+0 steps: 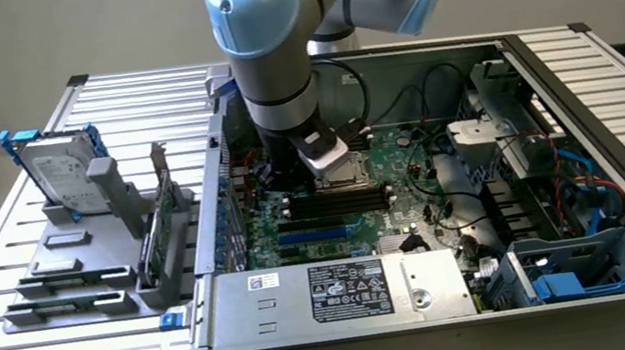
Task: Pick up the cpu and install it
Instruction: 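Install the first cpu locking lever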
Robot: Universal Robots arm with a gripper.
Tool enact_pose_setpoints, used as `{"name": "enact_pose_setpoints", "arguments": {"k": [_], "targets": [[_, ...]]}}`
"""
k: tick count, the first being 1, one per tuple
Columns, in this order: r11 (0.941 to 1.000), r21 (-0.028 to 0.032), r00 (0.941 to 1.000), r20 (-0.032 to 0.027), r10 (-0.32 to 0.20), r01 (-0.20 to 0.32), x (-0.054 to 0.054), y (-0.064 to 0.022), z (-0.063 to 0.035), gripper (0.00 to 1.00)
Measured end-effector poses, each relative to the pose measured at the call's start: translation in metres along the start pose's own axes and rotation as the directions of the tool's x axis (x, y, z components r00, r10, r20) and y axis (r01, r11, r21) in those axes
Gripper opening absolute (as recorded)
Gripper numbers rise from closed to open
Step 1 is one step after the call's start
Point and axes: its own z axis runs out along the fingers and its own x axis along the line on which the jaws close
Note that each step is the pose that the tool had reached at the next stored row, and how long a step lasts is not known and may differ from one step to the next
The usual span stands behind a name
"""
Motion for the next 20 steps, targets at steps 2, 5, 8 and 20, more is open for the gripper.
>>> {"name": "enact_pose_setpoints", "arguments": {"k": [2,5,8,20], "targets": [[1.0000,-0.0033,1.0000,0.0010,0.003,-0.003,0.000,-0.0002,0.0001,0.11],[0.9999,-0.0085,1.0000,0.0027,0.008,-0.008,0.000,-0.0003,0.0001,0.11],[0.9999,-0.0117,0.9999,0.0040,0.012,-0.011,0.000,-0.0006,-0.0018,0.11],[0.9999,-0.0113,0.9999,0.0066,0.009,-0.008,0.011,-0.0147,-0.0352,0.11]]}}
